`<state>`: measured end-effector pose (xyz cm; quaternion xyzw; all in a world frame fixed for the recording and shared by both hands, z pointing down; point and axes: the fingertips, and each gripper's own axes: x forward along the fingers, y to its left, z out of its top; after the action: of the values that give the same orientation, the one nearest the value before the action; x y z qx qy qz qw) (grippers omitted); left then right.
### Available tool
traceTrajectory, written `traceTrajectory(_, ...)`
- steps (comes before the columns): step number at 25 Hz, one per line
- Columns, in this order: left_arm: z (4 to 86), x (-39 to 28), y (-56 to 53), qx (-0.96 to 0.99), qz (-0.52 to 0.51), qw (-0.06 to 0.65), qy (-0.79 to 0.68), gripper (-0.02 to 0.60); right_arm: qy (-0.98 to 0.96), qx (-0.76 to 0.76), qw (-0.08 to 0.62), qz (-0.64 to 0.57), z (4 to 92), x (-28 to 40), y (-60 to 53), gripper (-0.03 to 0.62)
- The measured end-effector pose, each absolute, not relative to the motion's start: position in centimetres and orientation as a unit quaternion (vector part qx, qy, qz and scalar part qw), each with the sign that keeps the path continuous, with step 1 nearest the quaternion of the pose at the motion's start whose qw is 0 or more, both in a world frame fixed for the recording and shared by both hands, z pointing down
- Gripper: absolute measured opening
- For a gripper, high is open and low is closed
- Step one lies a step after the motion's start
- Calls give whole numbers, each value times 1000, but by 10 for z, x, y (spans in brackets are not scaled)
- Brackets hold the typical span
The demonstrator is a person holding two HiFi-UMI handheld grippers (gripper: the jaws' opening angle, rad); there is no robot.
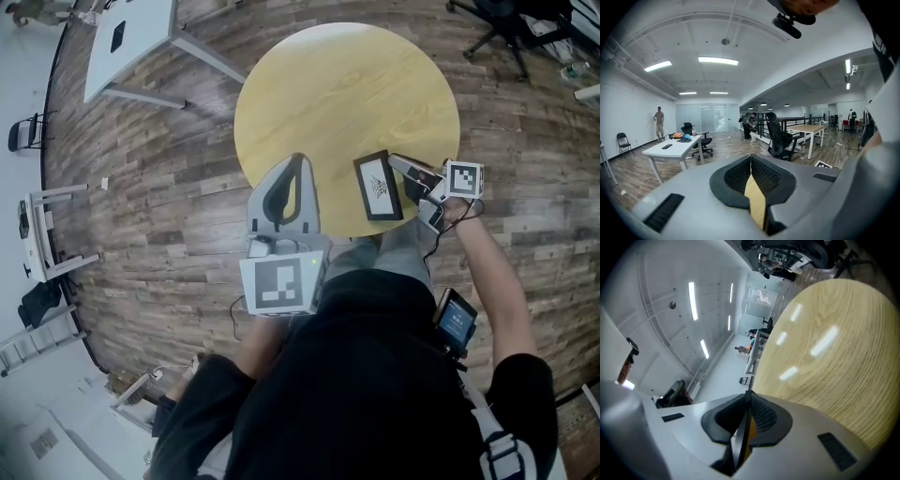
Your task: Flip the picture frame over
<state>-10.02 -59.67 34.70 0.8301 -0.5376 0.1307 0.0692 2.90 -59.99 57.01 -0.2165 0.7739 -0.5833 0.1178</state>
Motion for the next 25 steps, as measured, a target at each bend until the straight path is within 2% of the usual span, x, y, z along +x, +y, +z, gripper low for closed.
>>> traceTrajectory(5,350,-92,-599,833,135,69,-532,23,770,-286,30,-570,610,46,-593,18)
traceTrajectory(13,354,-105,-602,820,152,76,-546,23,799,-294,-100,-514,637,26,-583,18)
traceTrajectory(20,354,-100,-598,828,143,68,-538,23,849,-301,-258,-349,625,15,-570,18)
traceTrajectory(25,347,-92,-588,843,124,54,-521,23,889,-294,-292,-193,571,-5,-562,18)
